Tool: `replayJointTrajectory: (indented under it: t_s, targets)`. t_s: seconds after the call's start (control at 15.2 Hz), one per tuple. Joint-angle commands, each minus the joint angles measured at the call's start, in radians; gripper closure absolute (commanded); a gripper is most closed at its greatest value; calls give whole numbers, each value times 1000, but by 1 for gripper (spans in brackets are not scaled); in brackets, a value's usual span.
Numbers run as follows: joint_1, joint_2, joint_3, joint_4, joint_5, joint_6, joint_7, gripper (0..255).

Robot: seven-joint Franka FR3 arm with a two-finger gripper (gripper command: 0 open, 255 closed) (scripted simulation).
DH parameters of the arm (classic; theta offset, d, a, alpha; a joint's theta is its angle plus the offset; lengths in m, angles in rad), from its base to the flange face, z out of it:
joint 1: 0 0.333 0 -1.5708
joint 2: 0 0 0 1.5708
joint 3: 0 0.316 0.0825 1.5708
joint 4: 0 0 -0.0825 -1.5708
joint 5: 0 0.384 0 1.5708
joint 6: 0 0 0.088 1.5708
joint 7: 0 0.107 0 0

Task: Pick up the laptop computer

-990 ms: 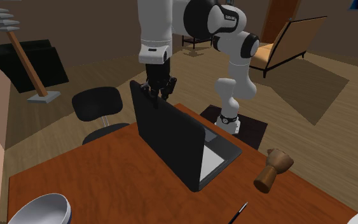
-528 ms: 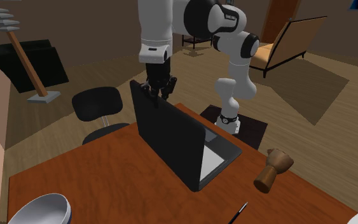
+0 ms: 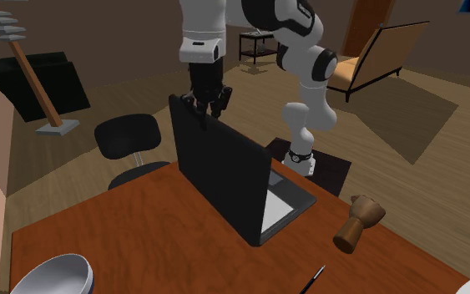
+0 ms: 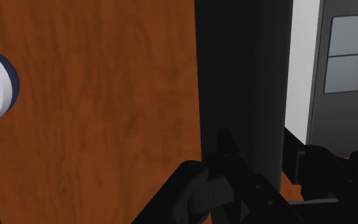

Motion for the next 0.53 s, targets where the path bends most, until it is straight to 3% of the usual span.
replayJointTrajectory:
  t_s: [0.0,0.33,0.46]
  targets:
    - [-14,34,-2,87,13,-51,-5,255]
    - [-76,167,1,378,65,-212,-11,255]
    - [-81,174,3,394,68,-220,-11,255]
